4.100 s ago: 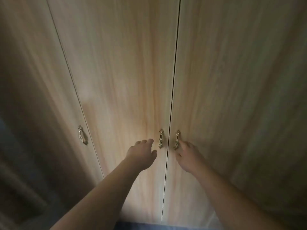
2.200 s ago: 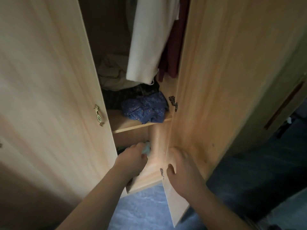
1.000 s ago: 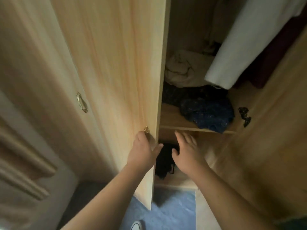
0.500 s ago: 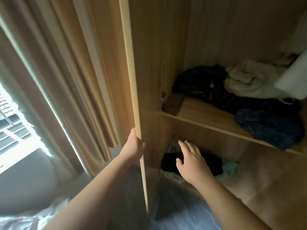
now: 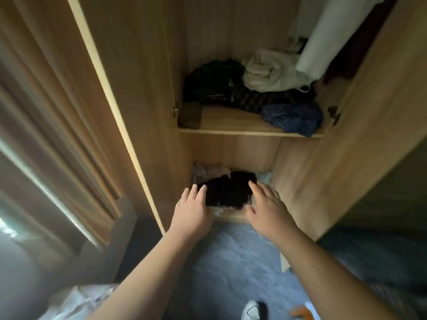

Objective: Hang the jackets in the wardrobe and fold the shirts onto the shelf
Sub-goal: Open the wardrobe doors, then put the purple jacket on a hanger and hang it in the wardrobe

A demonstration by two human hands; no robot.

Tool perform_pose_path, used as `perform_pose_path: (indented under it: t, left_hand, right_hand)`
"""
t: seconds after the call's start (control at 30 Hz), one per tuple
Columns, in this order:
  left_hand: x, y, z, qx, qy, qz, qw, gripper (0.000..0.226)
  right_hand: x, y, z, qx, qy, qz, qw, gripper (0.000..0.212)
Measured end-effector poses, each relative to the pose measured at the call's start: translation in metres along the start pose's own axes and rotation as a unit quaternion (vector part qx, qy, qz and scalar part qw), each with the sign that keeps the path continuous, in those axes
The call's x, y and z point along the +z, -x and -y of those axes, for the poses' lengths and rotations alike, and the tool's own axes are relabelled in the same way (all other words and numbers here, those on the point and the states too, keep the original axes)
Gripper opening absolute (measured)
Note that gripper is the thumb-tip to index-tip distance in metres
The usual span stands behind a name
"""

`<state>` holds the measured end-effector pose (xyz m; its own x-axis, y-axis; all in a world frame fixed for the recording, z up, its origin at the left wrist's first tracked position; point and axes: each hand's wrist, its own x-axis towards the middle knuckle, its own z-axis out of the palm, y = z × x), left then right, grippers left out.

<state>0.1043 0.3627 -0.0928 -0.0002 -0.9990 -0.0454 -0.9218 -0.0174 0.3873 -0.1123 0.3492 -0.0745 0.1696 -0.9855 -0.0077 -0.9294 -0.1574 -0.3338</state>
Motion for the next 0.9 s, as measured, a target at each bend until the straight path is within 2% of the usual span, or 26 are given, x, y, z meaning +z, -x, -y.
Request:
perform_pose_path:
  t: [0.23, 0.4, 0.53, 0.67, 0.83, 0.9]
  left_hand:
    - [0.061, 0.048, -0.108, 0.201, -0.051, 0.100, 0.973, 0.065]
    - [0.120, 0.090, -0.186, 0.329, -0.098, 0.196, 0.919, 0.065]
    - [0.150, 0.120, -0.264, 0.421, -0.097, 0.207, 0.878, 0.062]
    - [0.185, 0.155, -0.345, 0.487, -0.099, 0.228, 0.838, 0.064]
    - [0.243, 0.219, -0.447, 0.551, -0.101, 0.247, 0.791, 0.068]
    - [0.258, 0.237, -0.475, 0.559, -0.095, 0.256, 0.783, 0.062]
  right_hand:
    - [-0.013, 0.133, -0.087, 0.156, 0.063, -0.026, 0.985, 0.065]
    - [-0.014, 0.242, -0.144, 0.268, 0.085, -0.038, 0.959, 0.071]
    - [-0.021, 0.325, -0.188, 0.373, 0.068, -0.067, 0.923, 0.070]
    - [-0.021, 0.399, -0.237, 0.437, 0.052, -0.108, 0.892, 0.071]
    - [-0.008, 0.491, -0.322, 0.487, 0.020, -0.119, 0.865, 0.068]
    - [-0.008, 0.516, -0.344, 0.497, 0.016, -0.134, 0.857, 0.069]
